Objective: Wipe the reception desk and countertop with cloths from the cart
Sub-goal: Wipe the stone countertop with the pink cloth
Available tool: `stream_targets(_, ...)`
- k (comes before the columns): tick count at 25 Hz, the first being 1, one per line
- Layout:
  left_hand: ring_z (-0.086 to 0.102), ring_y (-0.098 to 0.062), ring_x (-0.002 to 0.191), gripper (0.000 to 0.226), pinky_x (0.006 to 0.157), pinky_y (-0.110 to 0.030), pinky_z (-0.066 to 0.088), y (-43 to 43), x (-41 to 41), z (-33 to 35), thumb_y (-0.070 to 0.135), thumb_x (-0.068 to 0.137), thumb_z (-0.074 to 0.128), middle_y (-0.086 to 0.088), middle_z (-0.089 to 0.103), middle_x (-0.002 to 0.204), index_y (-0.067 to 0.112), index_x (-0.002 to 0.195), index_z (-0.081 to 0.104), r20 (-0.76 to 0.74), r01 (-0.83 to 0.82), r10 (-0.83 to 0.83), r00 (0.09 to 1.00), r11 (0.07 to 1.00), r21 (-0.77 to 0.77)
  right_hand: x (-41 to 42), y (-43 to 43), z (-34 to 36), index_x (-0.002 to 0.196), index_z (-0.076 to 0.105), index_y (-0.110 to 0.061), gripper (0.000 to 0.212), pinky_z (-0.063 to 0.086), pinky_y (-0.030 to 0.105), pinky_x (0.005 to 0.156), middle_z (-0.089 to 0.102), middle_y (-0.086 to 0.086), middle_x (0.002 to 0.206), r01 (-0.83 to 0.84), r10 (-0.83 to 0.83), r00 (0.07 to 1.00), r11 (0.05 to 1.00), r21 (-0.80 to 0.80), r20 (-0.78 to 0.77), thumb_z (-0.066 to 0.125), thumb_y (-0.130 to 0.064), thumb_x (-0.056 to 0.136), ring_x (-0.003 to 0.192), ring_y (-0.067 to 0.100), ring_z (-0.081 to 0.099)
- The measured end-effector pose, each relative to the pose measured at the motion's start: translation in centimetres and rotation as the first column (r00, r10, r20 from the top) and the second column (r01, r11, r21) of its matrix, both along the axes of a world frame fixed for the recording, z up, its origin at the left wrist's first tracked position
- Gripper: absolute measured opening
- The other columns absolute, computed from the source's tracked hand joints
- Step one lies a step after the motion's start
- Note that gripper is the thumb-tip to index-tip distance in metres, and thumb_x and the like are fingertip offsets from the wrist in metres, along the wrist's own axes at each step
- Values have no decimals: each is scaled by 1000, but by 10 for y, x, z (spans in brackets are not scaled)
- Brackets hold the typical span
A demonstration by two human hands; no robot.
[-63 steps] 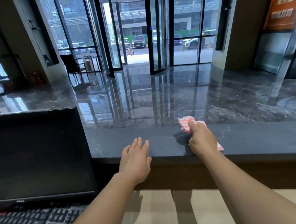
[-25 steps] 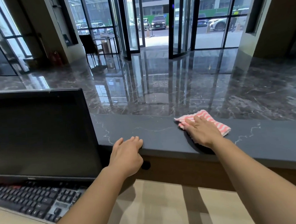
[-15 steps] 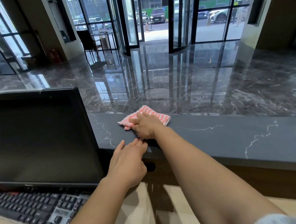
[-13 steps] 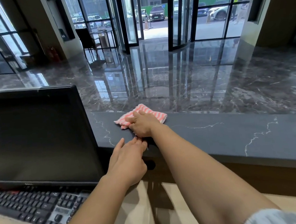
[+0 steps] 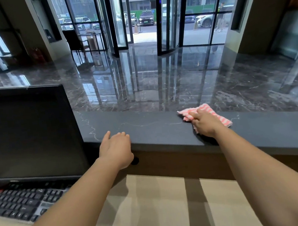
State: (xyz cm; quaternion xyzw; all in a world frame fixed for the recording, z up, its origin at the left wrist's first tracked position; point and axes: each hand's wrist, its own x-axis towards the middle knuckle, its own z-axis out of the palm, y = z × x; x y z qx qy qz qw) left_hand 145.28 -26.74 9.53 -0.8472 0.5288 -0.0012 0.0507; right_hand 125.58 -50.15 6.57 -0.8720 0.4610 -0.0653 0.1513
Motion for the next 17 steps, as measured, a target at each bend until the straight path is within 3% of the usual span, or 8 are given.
stream_targets(3, 48, -19, 122, 27, 115, -37, 18, -2, -13, 2, 22, 87, 51, -1, 56, 122, 19, 113, 57, 3, -24, 24, 1000, 1000, -15, -60, -1, -1, 144, 44, -22, 44, 28, 42, 113, 35, 11, 151, 101, -101, 995, 995, -19, -15, 39, -21, 101, 138, 32, 32)
stream_targets(5, 54, -23, 109, 16, 97, -33, 34, 4, -29, 1, 19, 84, 51, 1, 60, 102, 20, 98, 58, -8, -8, 7, 1000, 991, -136, -73, 12, -2, 145, 43, -24, 44, 28, 40, 113, 36, 10, 151, 138, -139, 990, 990, -32, -35, 38, -23, 101, 139, 31, 32)
stream_targets(7, 55, -25, 105, 17, 83, -32, 38, 13, -44, -4, 16, 84, 49, 1, 62, 93, 20, 95, 61, -50, 1, -16, 999, 958, -288, -68, 32, -5, 145, 42, -26, 44, 32, 41, 110, 38, 10, 149, 155, -160, 985, 985, -78, -58, 35, -27, 102, 136, 33, 35)
stream_targets(9, 54, -22, 113, 32, 92, -32, 41, 23, -55, -14, 18, 86, 50, 1, 68, 107, 22, 113, 66, -127, -31, -23, 992, 915, -402, -53, 57, -9, 143, 43, -29, 43, 32, 43, 110, 38, 10, 149, 144, -155, 985, 981, -133, -70, 35, -29, 101, 136, 33, 35)
stream_targets(11, 53, -19, 117, 39, 100, -32, 41, 31, -57, -30, 20, 87, 49, 4, 68, 117, 26, 123, 64, -248, -111, 3, 969, 899, -423, -29, 85, -10, 142, 42, -31, 41, 29, 45, 112, 35, 9, 152, 134, -139, 990, 982, -134, -29, 34, -32, 101, 139, 33, 31)
stream_targets(13, 55, -18, 115, 38, 101, -32, 43, 38, -52, -48, 24, 87, 51, 5, 67, 118, 30, 120, 65, -423, -262, 79, 903, 881, -395, 1, 115, -10, 146, 35, -33, 44, 21, 45, 116, 26, 6, 157, 97, -97, 995, 989, -110, -1, 31, -35, 102, 145, 30, 21)
stream_targets(17, 61, -17, 107, 29, 97, -33, 48, 52, -30, -57, 20, 88, 57, 5, 68, 115, 24, 114, 69, -757, -561, 123, 642, 748, -355, 62, 170, -6, 153, 21, -32, 51, 7, 45, 119, 10, 4, 163, -33, 34, 999, 994, -103, 5, 30, -40, 103, 149, 29, 6)
